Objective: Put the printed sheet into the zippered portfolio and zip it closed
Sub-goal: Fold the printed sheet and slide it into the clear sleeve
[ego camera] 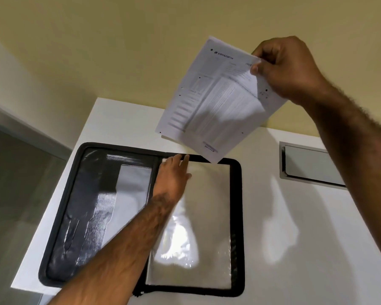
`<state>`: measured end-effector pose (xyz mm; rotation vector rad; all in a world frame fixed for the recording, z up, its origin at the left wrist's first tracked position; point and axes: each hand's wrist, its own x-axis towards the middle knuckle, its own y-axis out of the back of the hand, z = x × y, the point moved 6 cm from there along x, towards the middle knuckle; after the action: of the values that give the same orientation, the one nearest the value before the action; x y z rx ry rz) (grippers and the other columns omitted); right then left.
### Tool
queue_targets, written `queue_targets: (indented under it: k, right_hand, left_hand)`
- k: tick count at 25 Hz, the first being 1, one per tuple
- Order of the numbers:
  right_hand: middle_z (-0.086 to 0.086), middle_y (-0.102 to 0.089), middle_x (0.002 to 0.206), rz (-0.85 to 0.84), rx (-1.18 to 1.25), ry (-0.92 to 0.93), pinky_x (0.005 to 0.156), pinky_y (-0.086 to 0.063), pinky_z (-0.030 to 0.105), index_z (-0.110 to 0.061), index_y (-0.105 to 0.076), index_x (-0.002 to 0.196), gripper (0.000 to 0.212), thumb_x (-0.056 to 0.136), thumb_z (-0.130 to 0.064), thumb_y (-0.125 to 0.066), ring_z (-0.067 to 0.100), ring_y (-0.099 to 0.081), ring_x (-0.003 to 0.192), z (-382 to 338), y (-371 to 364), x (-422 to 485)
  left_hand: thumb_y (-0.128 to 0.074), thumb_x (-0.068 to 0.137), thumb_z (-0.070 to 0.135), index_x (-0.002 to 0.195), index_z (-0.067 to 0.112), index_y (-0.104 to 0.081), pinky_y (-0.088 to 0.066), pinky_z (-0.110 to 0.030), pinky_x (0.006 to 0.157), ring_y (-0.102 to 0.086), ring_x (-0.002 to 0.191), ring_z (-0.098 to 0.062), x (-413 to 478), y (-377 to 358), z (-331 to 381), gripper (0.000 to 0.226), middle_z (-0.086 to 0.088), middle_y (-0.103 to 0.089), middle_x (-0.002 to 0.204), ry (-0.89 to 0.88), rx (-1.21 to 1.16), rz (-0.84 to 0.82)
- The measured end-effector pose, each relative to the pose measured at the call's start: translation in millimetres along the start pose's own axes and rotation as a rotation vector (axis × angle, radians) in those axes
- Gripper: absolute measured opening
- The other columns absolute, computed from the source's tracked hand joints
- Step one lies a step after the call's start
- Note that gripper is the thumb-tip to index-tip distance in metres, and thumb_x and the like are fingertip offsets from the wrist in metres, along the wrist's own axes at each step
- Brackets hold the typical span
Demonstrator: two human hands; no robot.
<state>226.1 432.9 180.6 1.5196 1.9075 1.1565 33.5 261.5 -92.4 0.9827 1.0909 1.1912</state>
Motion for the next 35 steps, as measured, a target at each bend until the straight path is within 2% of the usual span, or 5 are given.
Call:
queue_targets:
  k: [5, 8, 21, 30, 35]
  right_hand:
    - [0.004, -0.067, 0.084, -0.013, 0.006, 0.006, 0.067, -0.043, 0.024, -0.009, -0.073, 0.09, 0.013, 0.083, -0.014, -0.062, 0.014, -0.056, 0.076, 9, -4, 5]
    - [0.005, -0.066, 0.081, -0.019, 0.022, 0.016, 0.064, -0.043, 0.026, -0.01, -0.072, 0.088, 0.013, 0.082, -0.015, -0.062, 0.014, -0.056, 0.073, 11, -6, 7]
    - [0.006, -0.069, 0.085, -0.024, 0.046, 0.049, 0.065, -0.047, 0.028, -0.008, -0.072, 0.089, 0.016, 0.082, -0.018, -0.061, 0.013, -0.057, 0.075, 4, -17, 22]
    - [-0.001, -0.066, 0.086, 0.03, 0.096, 0.05, 0.068, -0.049, 0.026, -0.008, -0.072, 0.092, 0.018, 0.084, -0.021, -0.062, 0.011, -0.059, 0.076, -9, -8, 30]
    - [0.0, -0.066, 0.086, 0.017, 0.101, 0.049, 0.068, -0.049, 0.026, -0.008, -0.072, 0.091, 0.017, 0.084, -0.02, -0.062, 0.011, -0.059, 0.075, -7, -8, 29]
  left_hand:
    - [-0.065, 0.082, 0.028, 0.09, 0.019, -0.065, -0.04, -0.035, 0.069, -0.054, 0.079, -0.025, 16, 10, 0, 0.011, -0.001, -0.059, 0.09, -0.042, 0.067, 0.093]
    - [-0.059, 0.085, 0.02, 0.074, 0.019, -0.064, -0.045, -0.036, 0.065, -0.055, 0.071, -0.024, 20, 9, -1, 0.012, 0.001, -0.061, 0.08, -0.055, 0.052, 0.078]
    - [-0.06, 0.081, 0.007, 0.075, 0.016, -0.053, -0.033, -0.034, 0.061, -0.046, 0.067, -0.023, 15, 29, 5, 0.012, 0.0, -0.054, 0.078, -0.273, 0.095, 0.103]
    - [-0.069, 0.077, 0.007, 0.08, 0.015, -0.052, -0.027, -0.03, 0.046, -0.05, 0.061, -0.022, -2, 24, 3, 0.019, 0.0, -0.052, 0.081, -0.131, 0.118, 0.055]
    - [-0.056, 0.09, 0.017, 0.084, 0.019, -0.041, -0.044, -0.033, 0.041, -0.054, 0.052, -0.024, -1, 19, 7, 0.016, 0.002, -0.052, 0.073, -0.12, 0.0, 0.012]
